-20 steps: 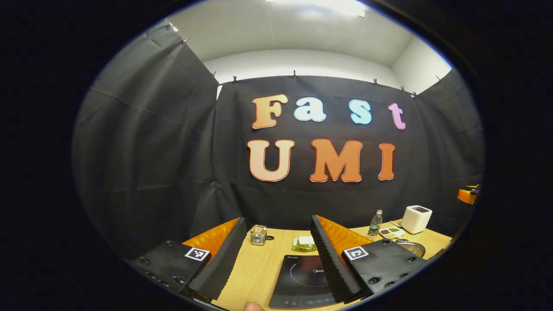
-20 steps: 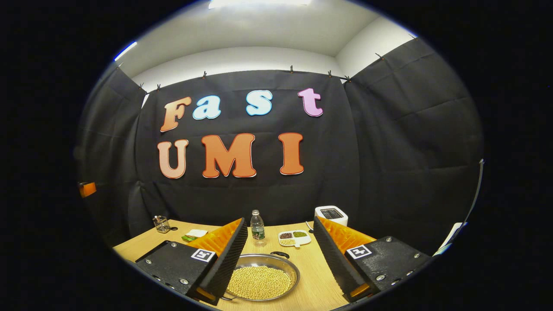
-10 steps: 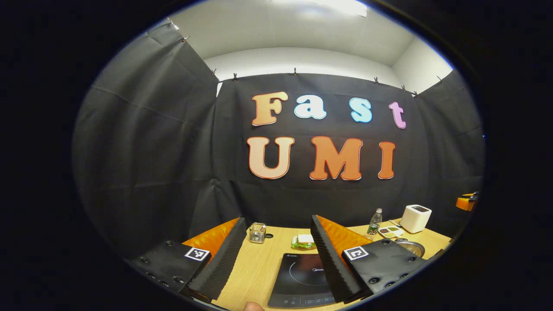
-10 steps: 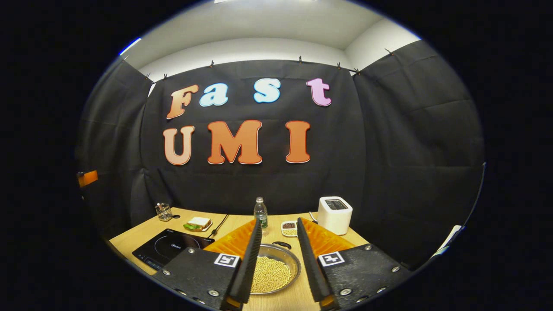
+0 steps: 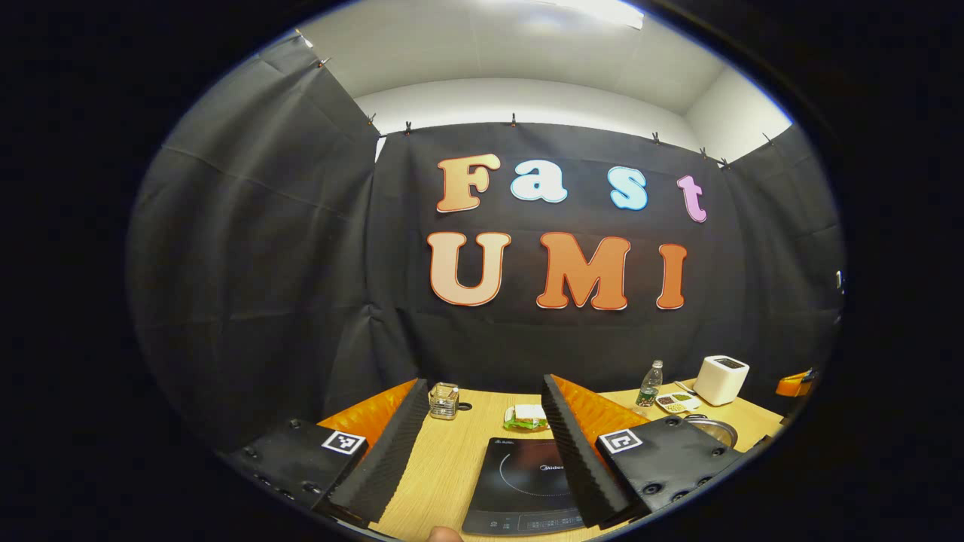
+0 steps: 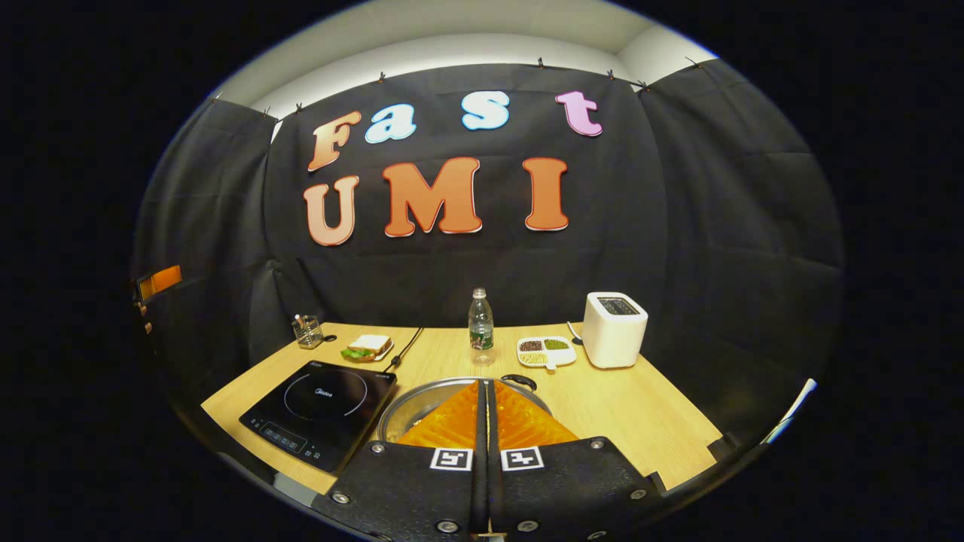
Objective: First push the handle of the pot to place it horizontally, then grasp the pot with both hands and set it on the induction cooktop.
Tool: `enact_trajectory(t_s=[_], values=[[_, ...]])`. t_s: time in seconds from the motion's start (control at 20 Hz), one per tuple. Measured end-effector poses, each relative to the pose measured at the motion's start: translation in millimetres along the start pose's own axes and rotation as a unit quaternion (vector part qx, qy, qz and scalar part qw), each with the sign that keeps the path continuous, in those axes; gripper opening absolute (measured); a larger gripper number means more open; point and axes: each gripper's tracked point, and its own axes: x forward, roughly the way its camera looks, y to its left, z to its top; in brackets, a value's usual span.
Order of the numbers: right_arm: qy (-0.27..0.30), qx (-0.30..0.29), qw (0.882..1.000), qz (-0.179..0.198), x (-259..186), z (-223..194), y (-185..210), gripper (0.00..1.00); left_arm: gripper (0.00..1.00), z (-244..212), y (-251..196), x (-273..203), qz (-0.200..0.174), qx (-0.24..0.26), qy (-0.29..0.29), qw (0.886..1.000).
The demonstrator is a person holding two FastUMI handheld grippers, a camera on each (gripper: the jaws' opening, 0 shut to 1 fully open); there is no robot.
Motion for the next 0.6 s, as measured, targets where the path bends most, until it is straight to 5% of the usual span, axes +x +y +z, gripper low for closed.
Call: enact_trajectory(t_s=[0.6], values=[[0.136, -0.046, 0.988, 0.048, 10.7, -106.4, 32.1, 0.0, 0.98, -23.6, 5.5, 8.6, 0.007, 0.002, 0.025, 1.0]])
